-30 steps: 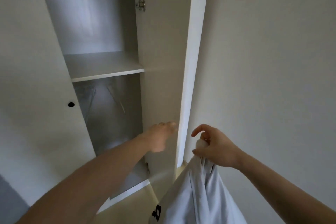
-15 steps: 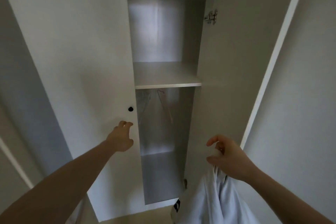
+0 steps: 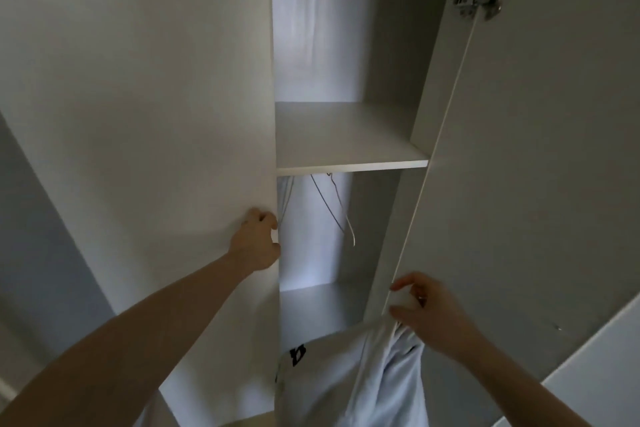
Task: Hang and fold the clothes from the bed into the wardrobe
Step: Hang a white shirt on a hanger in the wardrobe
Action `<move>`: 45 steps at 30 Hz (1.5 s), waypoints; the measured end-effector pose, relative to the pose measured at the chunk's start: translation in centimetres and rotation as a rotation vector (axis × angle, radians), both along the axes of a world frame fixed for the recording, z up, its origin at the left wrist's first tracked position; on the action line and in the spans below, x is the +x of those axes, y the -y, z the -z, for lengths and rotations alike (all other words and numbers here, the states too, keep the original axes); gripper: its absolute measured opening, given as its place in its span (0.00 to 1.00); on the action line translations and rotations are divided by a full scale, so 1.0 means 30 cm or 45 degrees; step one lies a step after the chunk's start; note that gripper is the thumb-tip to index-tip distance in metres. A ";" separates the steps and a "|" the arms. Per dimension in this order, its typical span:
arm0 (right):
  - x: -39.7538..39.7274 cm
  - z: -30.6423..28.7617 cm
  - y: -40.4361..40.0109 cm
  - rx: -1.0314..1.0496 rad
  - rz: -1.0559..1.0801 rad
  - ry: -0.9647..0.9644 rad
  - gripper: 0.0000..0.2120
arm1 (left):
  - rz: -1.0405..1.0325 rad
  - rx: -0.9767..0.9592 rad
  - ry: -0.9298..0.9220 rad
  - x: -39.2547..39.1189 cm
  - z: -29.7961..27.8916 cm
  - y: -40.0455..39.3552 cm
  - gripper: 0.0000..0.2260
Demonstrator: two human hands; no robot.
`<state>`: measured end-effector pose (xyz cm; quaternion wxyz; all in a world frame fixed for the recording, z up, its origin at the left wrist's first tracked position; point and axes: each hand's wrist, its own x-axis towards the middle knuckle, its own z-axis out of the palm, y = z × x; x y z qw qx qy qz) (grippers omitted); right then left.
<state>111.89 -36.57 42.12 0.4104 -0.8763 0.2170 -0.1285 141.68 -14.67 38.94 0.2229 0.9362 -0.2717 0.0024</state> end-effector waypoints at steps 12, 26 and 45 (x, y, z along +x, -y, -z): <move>0.110 -0.027 -0.117 0.036 -0.174 0.057 0.15 | -0.107 -0.204 0.147 -0.326 0.032 -0.136 0.11; -0.046 -0.047 -0.314 -0.049 -0.641 0.016 0.14 | -0.724 -0.209 0.368 -0.882 0.065 -0.814 0.12; -0.067 -0.094 -0.480 -0.037 -1.046 0.126 0.12 | -0.997 -0.552 0.335 -1.010 -0.148 -0.997 0.35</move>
